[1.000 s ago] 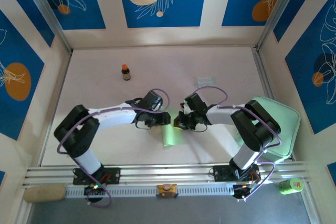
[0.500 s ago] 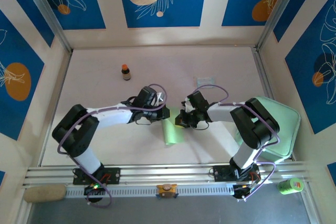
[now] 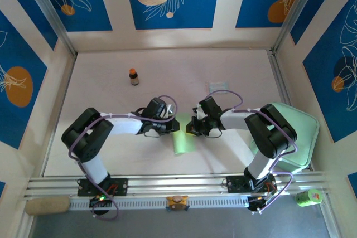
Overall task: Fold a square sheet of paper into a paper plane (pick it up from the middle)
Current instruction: First fold the square sheet of paper in half at the center of the table.
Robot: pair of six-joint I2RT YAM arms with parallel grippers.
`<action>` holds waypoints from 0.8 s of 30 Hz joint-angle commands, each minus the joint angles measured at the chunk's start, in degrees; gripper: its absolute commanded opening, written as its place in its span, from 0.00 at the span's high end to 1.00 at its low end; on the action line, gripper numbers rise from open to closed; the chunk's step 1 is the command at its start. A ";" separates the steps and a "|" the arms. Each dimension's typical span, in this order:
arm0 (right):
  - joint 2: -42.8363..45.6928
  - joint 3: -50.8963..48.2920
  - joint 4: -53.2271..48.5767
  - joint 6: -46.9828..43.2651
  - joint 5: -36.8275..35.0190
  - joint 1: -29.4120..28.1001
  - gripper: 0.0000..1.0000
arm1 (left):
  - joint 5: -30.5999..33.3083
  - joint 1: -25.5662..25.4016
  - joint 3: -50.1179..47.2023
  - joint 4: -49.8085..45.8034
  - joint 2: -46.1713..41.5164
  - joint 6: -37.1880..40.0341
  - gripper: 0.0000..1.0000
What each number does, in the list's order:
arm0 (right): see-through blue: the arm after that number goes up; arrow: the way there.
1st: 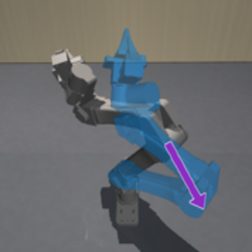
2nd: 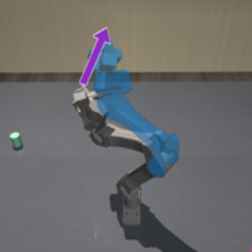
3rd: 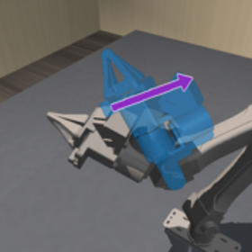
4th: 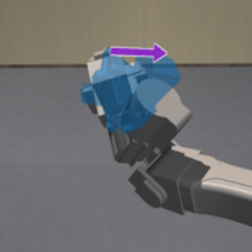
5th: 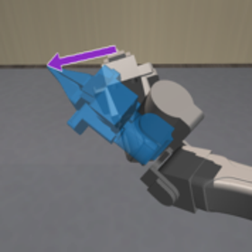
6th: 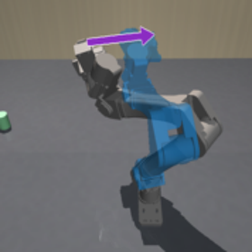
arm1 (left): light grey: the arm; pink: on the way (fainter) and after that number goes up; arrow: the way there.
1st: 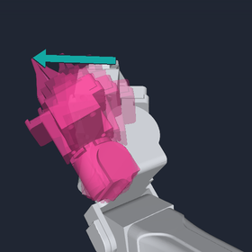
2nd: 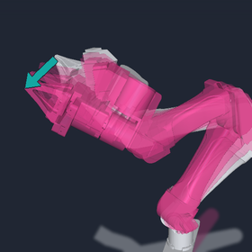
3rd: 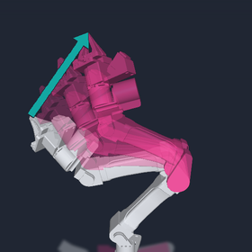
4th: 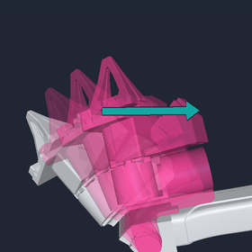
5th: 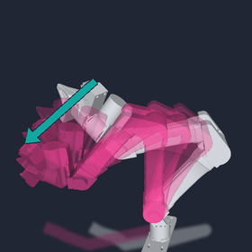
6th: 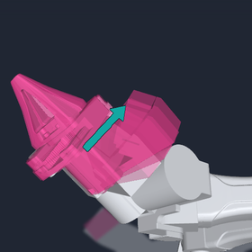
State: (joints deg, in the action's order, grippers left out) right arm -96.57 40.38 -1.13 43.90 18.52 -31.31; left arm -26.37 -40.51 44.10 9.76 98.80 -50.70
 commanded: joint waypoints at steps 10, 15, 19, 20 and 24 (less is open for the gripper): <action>-2.14 -2.48 -6.09 1.09 -4.52 0.38 1.00 | 4.39 0.70 -5.55 -0.59 2.24 3.03 1.00; -1.53 -2.57 -6.84 1.14 -5.07 0.37 1.00 | 2.91 1.04 -1.15 -2.93 -0.35 3.76 1.00; -1.21 -2.62 -6.92 1.27 -5.16 0.37 1.00 | 2.34 2.27 2.64 -5.73 -1.39 4.55 1.00; -1.25 -2.59 -6.87 1.23 -5.04 0.37 1.00 | 1.76 2.69 3.14 -5.64 -0.97 4.64 1.00; -1.25 -2.55 -7.03 1.30 -5.15 0.20 1.00 | -0.43 4.66 3.38 -3.72 2.04 4.29 1.00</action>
State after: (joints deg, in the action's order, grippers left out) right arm -96.55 40.34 -1.10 44.56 18.46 -31.31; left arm -25.10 -37.26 46.61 6.68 99.24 -47.46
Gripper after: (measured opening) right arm 0.053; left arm 0.064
